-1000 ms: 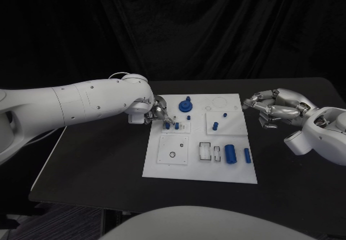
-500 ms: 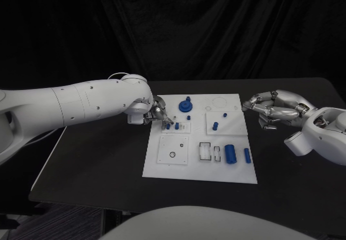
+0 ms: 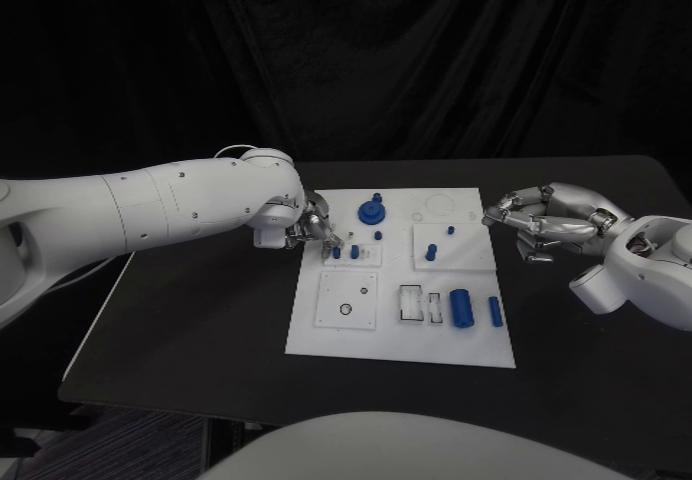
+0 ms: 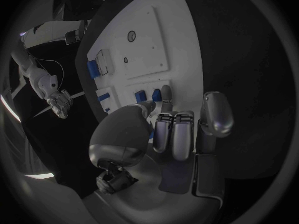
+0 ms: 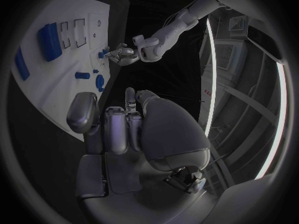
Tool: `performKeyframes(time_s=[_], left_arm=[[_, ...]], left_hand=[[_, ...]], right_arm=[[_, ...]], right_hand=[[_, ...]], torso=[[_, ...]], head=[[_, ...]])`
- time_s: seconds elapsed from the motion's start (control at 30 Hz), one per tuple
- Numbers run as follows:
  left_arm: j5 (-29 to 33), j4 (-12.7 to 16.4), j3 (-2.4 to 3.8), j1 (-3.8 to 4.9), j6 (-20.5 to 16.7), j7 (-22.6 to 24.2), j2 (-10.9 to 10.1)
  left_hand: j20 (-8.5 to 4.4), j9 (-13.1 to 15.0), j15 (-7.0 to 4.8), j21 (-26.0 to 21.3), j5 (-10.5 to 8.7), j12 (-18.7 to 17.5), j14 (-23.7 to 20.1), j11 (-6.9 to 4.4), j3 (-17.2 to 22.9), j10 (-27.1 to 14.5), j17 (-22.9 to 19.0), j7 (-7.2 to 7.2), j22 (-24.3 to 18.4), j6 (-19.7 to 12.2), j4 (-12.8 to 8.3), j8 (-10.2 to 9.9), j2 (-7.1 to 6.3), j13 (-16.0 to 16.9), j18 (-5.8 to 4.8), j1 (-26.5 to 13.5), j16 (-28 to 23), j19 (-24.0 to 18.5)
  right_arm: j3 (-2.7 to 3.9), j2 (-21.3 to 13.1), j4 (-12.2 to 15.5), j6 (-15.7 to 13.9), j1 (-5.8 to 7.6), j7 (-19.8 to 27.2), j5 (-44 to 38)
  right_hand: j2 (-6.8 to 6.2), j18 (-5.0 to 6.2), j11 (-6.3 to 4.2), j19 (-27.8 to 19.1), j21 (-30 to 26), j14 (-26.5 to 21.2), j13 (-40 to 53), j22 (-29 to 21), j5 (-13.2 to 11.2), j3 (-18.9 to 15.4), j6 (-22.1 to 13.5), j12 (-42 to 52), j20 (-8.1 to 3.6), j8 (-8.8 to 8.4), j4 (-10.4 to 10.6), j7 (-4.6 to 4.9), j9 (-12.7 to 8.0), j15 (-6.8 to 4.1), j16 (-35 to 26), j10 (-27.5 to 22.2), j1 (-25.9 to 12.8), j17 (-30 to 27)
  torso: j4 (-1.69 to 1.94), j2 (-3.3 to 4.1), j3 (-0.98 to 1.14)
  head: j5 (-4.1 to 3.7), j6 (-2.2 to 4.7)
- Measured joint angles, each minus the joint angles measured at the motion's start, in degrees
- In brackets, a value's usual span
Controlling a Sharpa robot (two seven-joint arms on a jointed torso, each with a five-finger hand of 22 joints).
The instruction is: Assemble the parts on the task board
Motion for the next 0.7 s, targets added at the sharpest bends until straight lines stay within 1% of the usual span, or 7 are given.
performKeyframes(time_s=[0.1, 0.17, 0.47, 0.53, 0.6, 0.63, 0.7], left_arm=[[0.0, 0.36, -0.02, -0.02, -0.42, 0.33, -0.37], [0.0, 0.96, -0.05, -0.06, -1.42, 1.1, -0.92], [-0.03, 3.28, -0.07, -0.09, -11.66, 9.87, -4.09], [-0.03, 3.5, -0.07, -0.09, -14.76, 12.89, -4.65], [-0.03, 3.56, -0.07, -0.09, -17.26, 15.63, -5.02], [-0.03, 3.56, -0.07, -0.09, -18.85, 17.56, -5.23], [-0.03, 3.42, -0.07, -0.09, -21.07, 20.67, -5.46]], left_hand=[[0.0, 0.17, 0.0, 0.0, -5.59, 0.0, 0.0, 0.0, -1.68, 0.0, 0.0, -0.21, 0.0, 0.2, -0.03, -0.19, -0.03, 0.0, 0.0, -1.79, 0.0, 0.0], [0.0, 0.37, 0.0, 0.0, -7.74, 0.0, 0.0, 0.0, -2.9, 0.0, 0.0, 0.0, 0.0, 0.41, 0.02, -0.23, -0.32, 0.0, 0.0, -2.72, 0.0, 0.0], [0.53, 1.19, 0.41, -0.74, -11.09, 0.0, 0.02, 0.6, -9.06, -0.05, 0.0, 0.34, 0.0, -1.03, 0.04, -0.23, -1.98, 0.0, 0.0, -4.94, 0.0, -0.58], [0.8, 1.47, 1.17, -3.12, -10.98, -1.57, 0.1, 1.02, -10.39, 0.03, 0.0, 0.8, 0.0, -2.42, -0.01, -0.45, -1.66, 0.0, 0.03, -3.96, -0.84, -2.46], [1.63, 1.93, 2.46, -9.58, -8.51, -6.69, -0.22, 2.35, -11.15, -1.18, 0.0, 1.7, 0.0, -4.41, -0.33, -0.61, -1.48, 0.0, 1.38, 0.62, -4.81, -7.19], [2.1, 2.4, 3.08, -12.41, -7.42, -9.19, -1.64, 2.85, -11.37, -3.33, 0.0, 2.08, 0.0, -5.17, -0.11, -0.4, -1.3, 0.0, 1.39, 3.1, -6.39, -9.67], [2.99, 3.3, 4.26, -20.7, -5.66, -15.99, -8.47, 3.89, -11.38, -11.48, -0.61, 2.87, 0.0, -6.69, -0.1, 0.46, -1.11, 0.0, 2.76, 7.59, -10.61, -17.0]], right_arm=[[0.0, 0.02, -0.03, 0.2, 0.0, -0.21, -0.02], [0.0, 0.01, -0.06, 0.32, 0.0, -0.35, -0.04], [-0.02, -0.01, -0.5, 0.75, 0.0, -0.69, -0.11], [-0.02, -0.01, -0.56, 0.81, 0.0, -0.74, -0.14], [-0.02, -0.01, -0.63, 0.87, 0.0, -0.78, -0.18], [-0.01, -0.01, -0.68, 0.9, 0.0, -0.79, -0.22], [-0.01, -0.01, -0.77, 0.93, -0.01, -0.81, -0.33]], right_hand=[[0.0, 0.0, 0.12, 0.0, -0.32, 0.0, 0.0, -0.05, 0.01, 0.0, 0.0, 0.0, 0.0, 0.0, 0.0, 0.0, 0.01, 0.0, -0.05, -0.12, 0.0, 0.0], [-0.24, 0.0, 0.2, 0.0, -0.32, 0.0, 0.0, -0.09, 0.01, 0.0, 0.0, 0.0, 0.0, 0.0, 0.0, 0.0, 0.06, 0.0, -0.05, -0.2, 0.24, 0.0], [-0.24, 0.0, 0.2, 0.0, -0.32, 0.0, 0.0, -0.13, 0.0, 0.15, -0.21, 0.0, 0.0, 0.0, -0.15, 0.21, 0.06, 0.0, -0.05, -0.2, 0.24, 0.0], [-0.24, 0.0, 0.2, 0.0, -0.32, 0.0, 0.0, -0.13, 0.0, 0.15, -0.21, 0.0, 0.0, 0.0, -0.15, 0.21, 0.06, 0.0, -0.05, -0.2, 0.24, 0.0], [-0.24, 0.0, 0.2, 0.0, -0.32, 0.0, 0.0, -0.13, 0.22, 0.15, -0.21, 0.0, 0.0, 0.0, -0.15, 0.21, 0.06, 0.0, -0.05, -0.2, 0.24, 0.0], [-0.24, 0.0, 0.2, 0.0, -0.32, 0.0, 0.0, -0.13, 0.22, 0.15, -0.21, 0.0, 0.0, 0.0, -0.15, 0.21, 0.05, 0.0, -0.05, -0.2, 0.24, 0.0], [-0.24, 0.0, 0.2, 0.0, -0.32, 0.0, 0.01, -0.13, 0.22, 0.15, -0.21, 0.0, 0.0, 0.0, -0.15, 0.21, 0.1, 0.0, -0.05, -0.2, 0.24, 0.0]], torso=[[0.02, 0.02, 0.0], [0.02, 0.03, 0.0], [0.02, 0.03, 0.01], [0.02, 0.03, 0.01], [0.02, 0.03, 0.01], [0.02, 0.03, 0.01], [0.02, 0.03, 0.01]], head=[[0.0, 0.0], [-0.04, 0.0], [-0.17, 0.0], [-0.17, 0.0], [-0.2, 0.0], [-0.24, 0.0], [-0.24, 0.0]])
